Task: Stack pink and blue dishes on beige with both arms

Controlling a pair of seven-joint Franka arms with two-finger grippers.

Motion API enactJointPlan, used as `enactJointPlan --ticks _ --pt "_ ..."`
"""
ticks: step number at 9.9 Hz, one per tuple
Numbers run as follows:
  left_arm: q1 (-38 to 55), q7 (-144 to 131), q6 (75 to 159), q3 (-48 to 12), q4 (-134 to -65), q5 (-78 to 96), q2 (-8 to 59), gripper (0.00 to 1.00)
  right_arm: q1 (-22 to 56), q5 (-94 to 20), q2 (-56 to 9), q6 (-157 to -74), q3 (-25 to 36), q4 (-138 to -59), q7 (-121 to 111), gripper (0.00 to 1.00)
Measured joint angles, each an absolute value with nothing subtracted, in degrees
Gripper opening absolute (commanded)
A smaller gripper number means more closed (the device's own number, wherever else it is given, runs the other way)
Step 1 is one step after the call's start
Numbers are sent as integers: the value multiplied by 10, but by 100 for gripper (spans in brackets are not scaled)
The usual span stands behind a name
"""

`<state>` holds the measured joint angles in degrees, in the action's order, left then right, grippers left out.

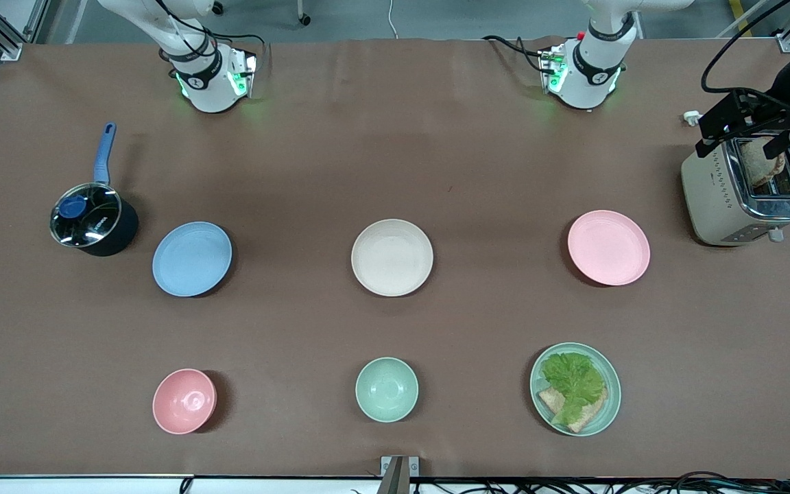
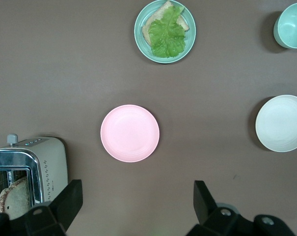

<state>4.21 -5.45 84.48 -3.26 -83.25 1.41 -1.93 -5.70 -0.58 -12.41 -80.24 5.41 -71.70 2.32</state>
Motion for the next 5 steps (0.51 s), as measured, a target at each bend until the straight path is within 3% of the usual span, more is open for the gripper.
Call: enactJointPlan --ticks 2,5 --pt "42 -54 845 -32 -833 14 -19 100 -56 -8 -90 -822 50 -754 23 100" --pt "40 -56 844 -26 -835 14 -19 100 -45 -9 17 -841 33 -859 26 100"
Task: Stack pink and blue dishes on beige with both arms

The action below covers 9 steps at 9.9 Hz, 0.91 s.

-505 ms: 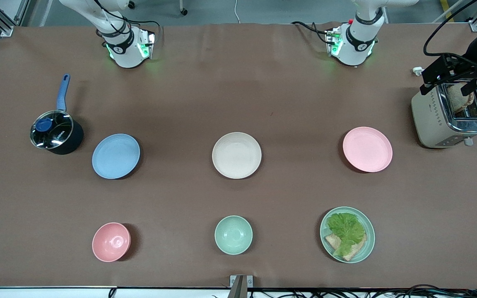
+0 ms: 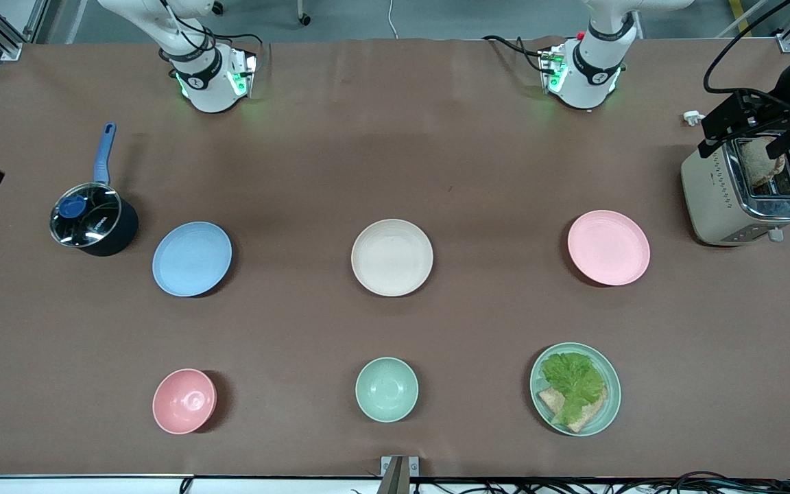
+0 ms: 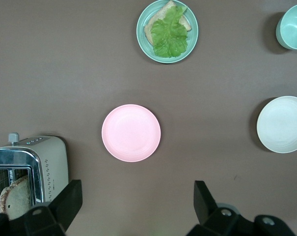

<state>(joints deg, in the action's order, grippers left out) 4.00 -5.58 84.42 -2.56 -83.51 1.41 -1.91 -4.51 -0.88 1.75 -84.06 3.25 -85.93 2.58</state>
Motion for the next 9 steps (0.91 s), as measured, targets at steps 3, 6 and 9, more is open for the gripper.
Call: enactJointPlan --ticks 3,6,9 --pt "38 -21 850 23 -872 14 -12 100 -44 -9 23 -854 29 -885 25 100" --pt "36 67 967 81 -972 44 10 99 -44 -9 -13 -924 29 -960 9 100" --pt "32 150 1089 101 -1083 70 41 95 -38 -9 -44 -1144 28 -1136 -45 100"
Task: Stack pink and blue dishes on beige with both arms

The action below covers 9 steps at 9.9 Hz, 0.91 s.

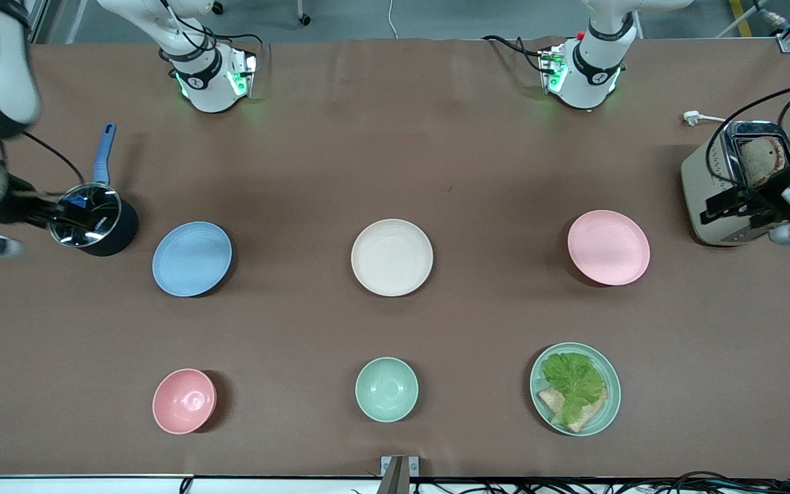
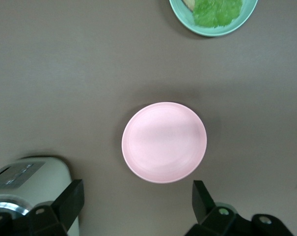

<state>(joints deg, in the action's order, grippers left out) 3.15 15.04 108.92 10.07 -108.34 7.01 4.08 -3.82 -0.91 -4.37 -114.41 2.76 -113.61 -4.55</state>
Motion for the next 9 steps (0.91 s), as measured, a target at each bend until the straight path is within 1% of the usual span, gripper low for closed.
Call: enactJointPlan --ticks 2,3,5,6,7,8,9 --pt "27 200 1147 102 -1109 100 91 91 -38 -9 -90 -1296 28 -1237 -76 100" --pt "27 221 1160 102 -1111 103 120 89 -39 -9 -116 -1345 29 -1262 -89 100" --pt "27 252 1175 102 -1115 104 164 89 -47 -18 -164 -1385 29 -1270 -118 100" --pt "27 263 1193 102 -1123 104 176 89 -56 -57 -180 -1389 29 -1269 -163 100" --pt "27 275 1216 102 -1137 104 187 86 -65 -125 -193 -1389 29 -1266 -234 95" --pt "29 280 1234 102 -1147 104 200 83 -72 -192 -208 -1388 30 -1263 -302 87" --pt "30 281 1247 102 -1151 104 215 83 -79 -238 -226 -1388 31 -1257 -352 75"
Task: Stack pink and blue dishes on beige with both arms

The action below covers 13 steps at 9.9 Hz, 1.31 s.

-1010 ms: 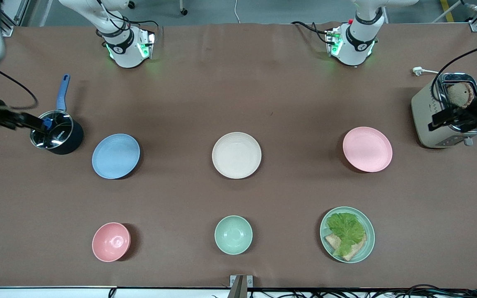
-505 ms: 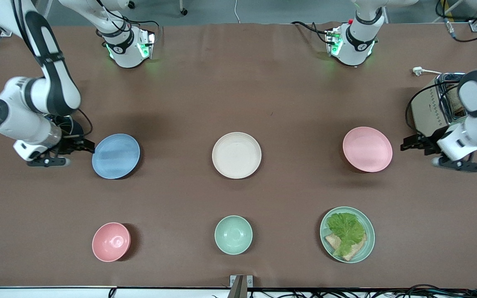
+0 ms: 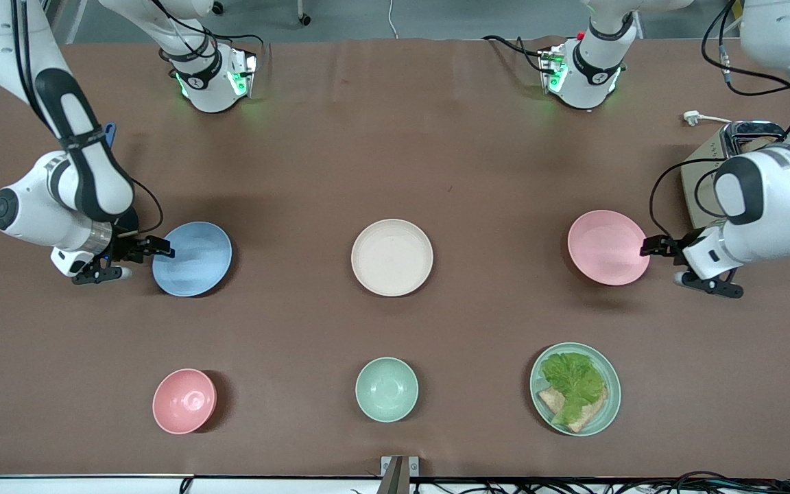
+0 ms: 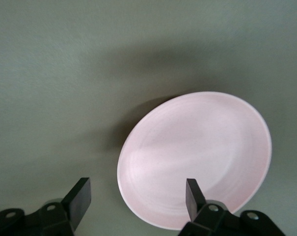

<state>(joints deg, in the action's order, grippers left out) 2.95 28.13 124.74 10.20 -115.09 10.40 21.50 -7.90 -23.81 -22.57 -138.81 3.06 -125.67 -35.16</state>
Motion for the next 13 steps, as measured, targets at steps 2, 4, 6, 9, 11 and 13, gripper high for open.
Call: enactJointPlan --ticks 2,4,6,9,11,13 --pt "30 281 1266 102 -1154 104 240 76 -88 -260 -250 -1388 31 -1246 -382 47" --pt "29 281 1282 102 -1158 104 260 71 -94 -262 -255 -1387 31 -1243 -388 1" --pt "28 281 1309 102 -1173 104 267 62 -101 -274 -256 -1355 31 -1233 -388 1" --pt "28 281 1326 102 -1193 130 267 35 -123 -283 -257 -1239 34 -1166 -387 1" --pt "27 281 1327 102 -1196 142 267 20 -127 -281 -257 -1156 50 -1100 -364 1" --pt "27 281 1328 102 -1199 153 265 10 -127 -259 -255 -1056 57 -1011 -299 1"
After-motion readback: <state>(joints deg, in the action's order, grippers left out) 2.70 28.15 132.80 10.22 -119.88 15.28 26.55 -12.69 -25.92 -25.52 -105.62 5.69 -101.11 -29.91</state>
